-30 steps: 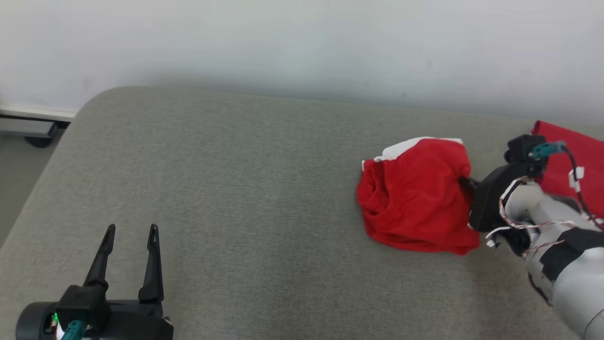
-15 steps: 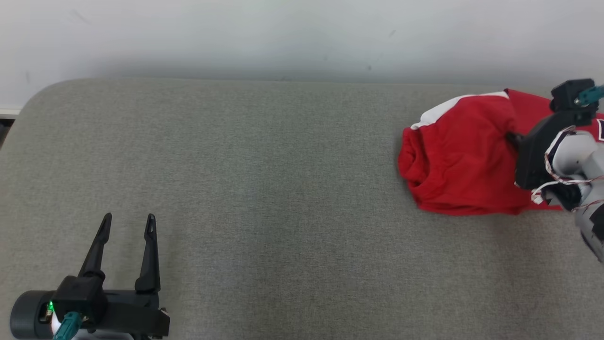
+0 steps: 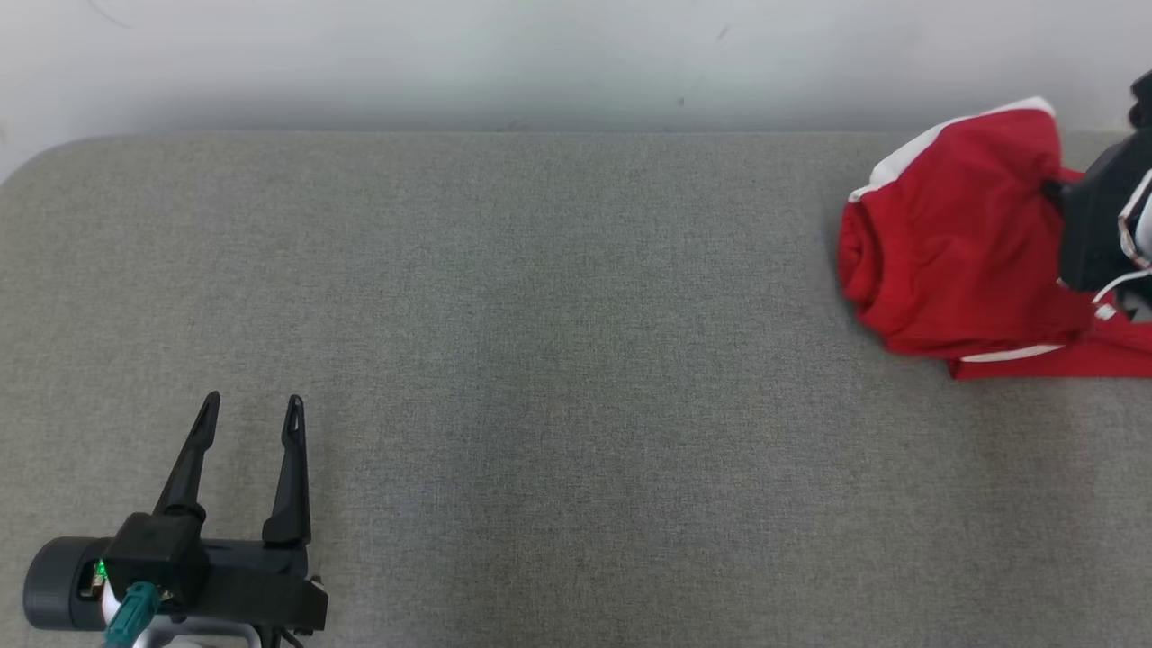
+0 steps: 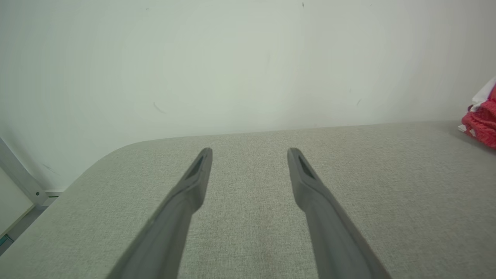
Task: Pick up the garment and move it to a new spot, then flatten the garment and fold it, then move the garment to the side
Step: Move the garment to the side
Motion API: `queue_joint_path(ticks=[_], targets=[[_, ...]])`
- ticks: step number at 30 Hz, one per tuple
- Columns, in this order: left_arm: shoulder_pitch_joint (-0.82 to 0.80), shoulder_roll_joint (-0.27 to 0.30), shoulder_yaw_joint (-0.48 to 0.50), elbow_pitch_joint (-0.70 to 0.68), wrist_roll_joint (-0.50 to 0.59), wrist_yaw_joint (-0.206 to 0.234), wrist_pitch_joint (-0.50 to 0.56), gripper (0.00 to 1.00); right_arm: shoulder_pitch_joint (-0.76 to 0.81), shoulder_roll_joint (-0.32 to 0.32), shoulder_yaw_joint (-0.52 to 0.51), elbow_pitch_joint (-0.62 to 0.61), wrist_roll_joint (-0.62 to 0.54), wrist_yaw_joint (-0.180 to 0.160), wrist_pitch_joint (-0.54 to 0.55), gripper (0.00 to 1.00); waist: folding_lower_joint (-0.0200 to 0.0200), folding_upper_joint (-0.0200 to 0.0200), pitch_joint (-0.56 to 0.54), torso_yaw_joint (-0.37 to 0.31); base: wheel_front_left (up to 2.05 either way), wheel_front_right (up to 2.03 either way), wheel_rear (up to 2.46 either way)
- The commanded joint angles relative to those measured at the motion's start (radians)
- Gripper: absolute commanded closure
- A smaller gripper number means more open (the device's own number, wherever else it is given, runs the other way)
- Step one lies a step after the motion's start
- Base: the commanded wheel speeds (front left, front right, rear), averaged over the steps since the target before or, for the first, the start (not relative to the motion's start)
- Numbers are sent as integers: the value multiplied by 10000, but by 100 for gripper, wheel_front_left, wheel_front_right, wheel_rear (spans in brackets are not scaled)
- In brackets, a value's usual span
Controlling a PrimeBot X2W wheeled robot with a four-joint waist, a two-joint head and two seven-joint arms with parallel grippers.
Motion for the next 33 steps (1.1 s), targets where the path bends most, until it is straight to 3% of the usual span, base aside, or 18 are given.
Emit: queue_joint_path(ticks=[1,13,33], targets=[[-119,84,26,11,51,-20,-68,0,-285,-188,25,8,-36,-11,41,100,-2,-1,47,-14,0,0,0],[-223,13,-26,-7,95,-71,-68,0,-859,-499,161,427,48,-11,567,100,-2,-1,257,79,0,0,0],[-515,-129,-74,2,145,-151,-68,0,-2005,-988,1540,1723,-1751,-11,324,100,-2,-1,858,731,0,0,0]])
